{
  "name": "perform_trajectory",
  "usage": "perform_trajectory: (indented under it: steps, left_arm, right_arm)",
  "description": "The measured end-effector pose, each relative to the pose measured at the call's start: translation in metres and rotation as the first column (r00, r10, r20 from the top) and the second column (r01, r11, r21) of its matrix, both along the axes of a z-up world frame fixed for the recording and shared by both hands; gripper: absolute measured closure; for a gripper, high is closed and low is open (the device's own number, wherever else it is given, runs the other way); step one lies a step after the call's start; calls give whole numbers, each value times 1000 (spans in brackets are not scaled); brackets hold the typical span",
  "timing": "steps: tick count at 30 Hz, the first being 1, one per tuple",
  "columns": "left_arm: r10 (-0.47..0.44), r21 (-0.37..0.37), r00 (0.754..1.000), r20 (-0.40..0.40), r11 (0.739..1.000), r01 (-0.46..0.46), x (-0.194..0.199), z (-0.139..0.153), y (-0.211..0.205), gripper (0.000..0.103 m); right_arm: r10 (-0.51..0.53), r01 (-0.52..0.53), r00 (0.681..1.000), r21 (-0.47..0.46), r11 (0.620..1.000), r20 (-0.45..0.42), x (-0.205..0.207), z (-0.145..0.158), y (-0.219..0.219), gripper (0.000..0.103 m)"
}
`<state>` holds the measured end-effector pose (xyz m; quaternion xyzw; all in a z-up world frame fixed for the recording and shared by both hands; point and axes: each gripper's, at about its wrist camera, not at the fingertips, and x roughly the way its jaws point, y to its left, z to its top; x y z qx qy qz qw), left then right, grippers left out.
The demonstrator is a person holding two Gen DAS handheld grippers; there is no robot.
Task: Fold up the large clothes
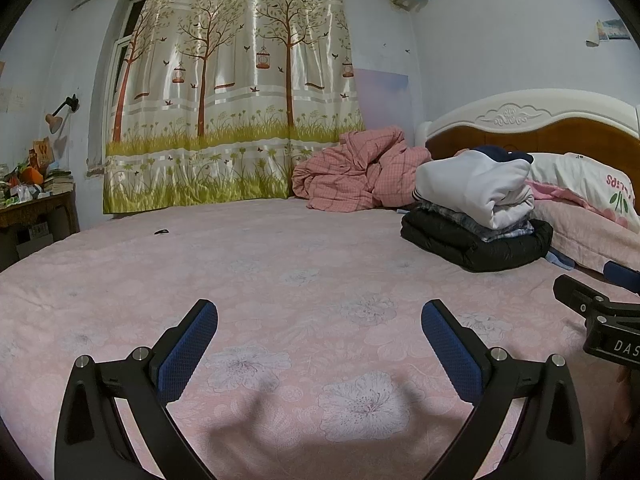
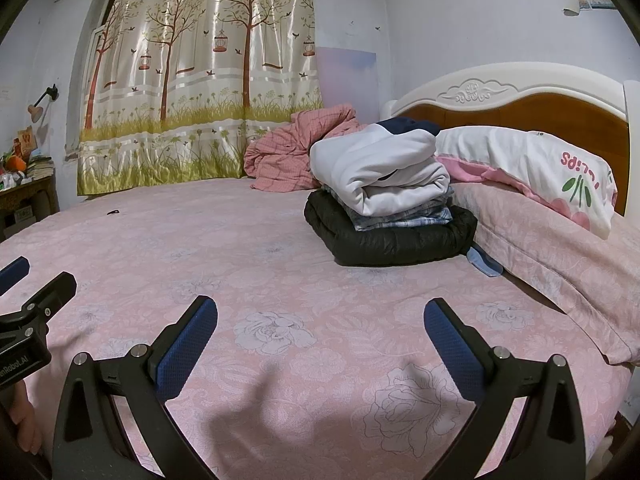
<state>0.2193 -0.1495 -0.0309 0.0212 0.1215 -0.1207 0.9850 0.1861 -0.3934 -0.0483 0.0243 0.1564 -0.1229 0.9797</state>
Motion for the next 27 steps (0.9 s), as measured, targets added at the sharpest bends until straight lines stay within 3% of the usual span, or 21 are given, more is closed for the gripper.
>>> perform_trajectory:
  steps: [27]
  left_arm:
    - [-5,24,1000,14,1000,4,-2,-1,0,0]
  right_arm:
    - [3,-3,1000,0,1000,-4,3,-2,-3,1]
